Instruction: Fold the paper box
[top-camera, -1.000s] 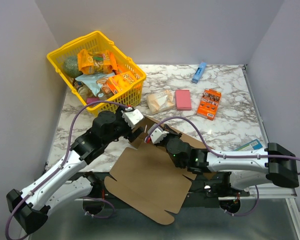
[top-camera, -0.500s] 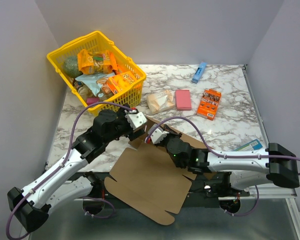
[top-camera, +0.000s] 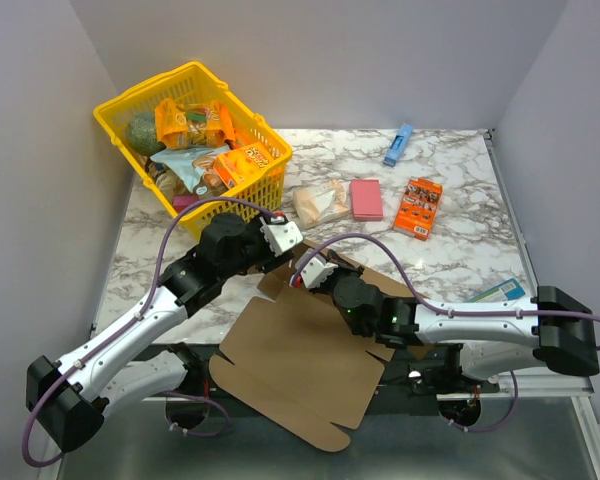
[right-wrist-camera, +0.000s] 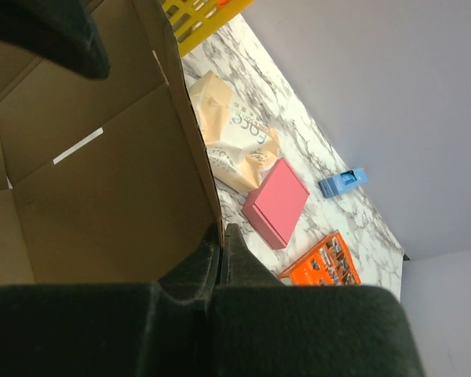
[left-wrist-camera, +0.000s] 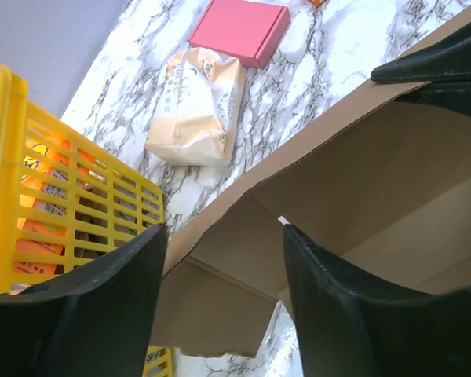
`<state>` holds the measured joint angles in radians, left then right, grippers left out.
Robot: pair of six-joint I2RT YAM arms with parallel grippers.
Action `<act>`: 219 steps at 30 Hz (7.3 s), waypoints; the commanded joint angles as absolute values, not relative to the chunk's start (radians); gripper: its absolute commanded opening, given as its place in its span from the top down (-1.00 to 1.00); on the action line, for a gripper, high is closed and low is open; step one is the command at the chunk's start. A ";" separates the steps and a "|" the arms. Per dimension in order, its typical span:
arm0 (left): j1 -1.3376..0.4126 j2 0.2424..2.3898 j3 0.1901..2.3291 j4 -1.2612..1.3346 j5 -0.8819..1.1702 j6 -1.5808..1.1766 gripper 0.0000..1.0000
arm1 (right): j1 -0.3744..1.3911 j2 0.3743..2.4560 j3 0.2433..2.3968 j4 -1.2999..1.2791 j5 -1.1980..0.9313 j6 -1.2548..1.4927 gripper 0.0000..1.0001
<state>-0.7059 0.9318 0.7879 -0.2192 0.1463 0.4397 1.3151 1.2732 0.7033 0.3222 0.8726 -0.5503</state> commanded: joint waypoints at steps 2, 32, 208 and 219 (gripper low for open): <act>-0.706 0.934 0.802 -0.204 0.170 0.414 -0.28 | 1.316 1.255 0.693 0.336 0.856 -0.502 0.99; -0.816 0.870 0.644 -0.169 0.087 0.425 0.87 | 1.315 1.180 0.643 0.388 0.896 -0.552 0.13; -0.930 1.707 0.569 0.672 -0.350 -0.615 -0.22 | 0.718 1.157 0.235 0.934 0.324 1.155 0.99; -0.946 1.491 0.474 0.648 -0.344 -0.525 -0.67 | 0.718 1.092 0.241 0.847 0.373 1.164 0.99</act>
